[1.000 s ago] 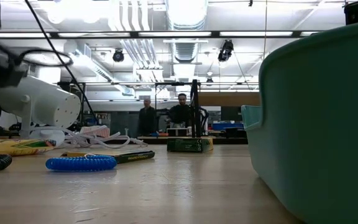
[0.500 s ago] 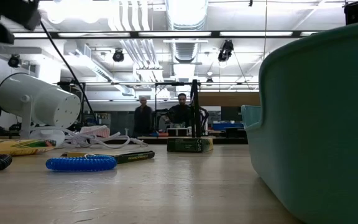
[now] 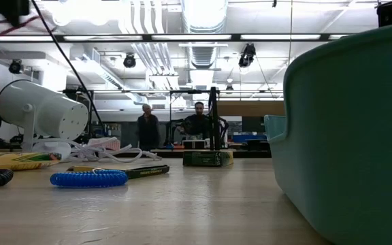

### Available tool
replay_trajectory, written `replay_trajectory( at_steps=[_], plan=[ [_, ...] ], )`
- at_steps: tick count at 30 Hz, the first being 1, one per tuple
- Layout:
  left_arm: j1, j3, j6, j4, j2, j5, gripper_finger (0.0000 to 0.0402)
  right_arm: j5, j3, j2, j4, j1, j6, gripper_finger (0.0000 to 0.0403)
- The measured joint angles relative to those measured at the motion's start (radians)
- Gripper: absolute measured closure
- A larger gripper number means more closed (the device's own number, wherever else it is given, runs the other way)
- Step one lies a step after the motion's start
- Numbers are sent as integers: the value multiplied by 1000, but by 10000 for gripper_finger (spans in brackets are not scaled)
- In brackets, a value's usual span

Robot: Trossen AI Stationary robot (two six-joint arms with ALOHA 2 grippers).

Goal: Pick & Place Office Desk Supplies
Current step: Put the red rubber band into the blue bin

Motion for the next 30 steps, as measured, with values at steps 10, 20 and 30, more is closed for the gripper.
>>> replay_trajectory(
  at_steps=[10,20,30],
  plan=[
    [0,-7,178,408,17,-335,399,0,0,0,0,0,0,394],
    [0,-7,790,1008,147,-468,399,0,0,0,0,0,0,394],
    [16,-7,1084,1409,339,-458,398,0,0,0,0,0,0,394]
  ],
)
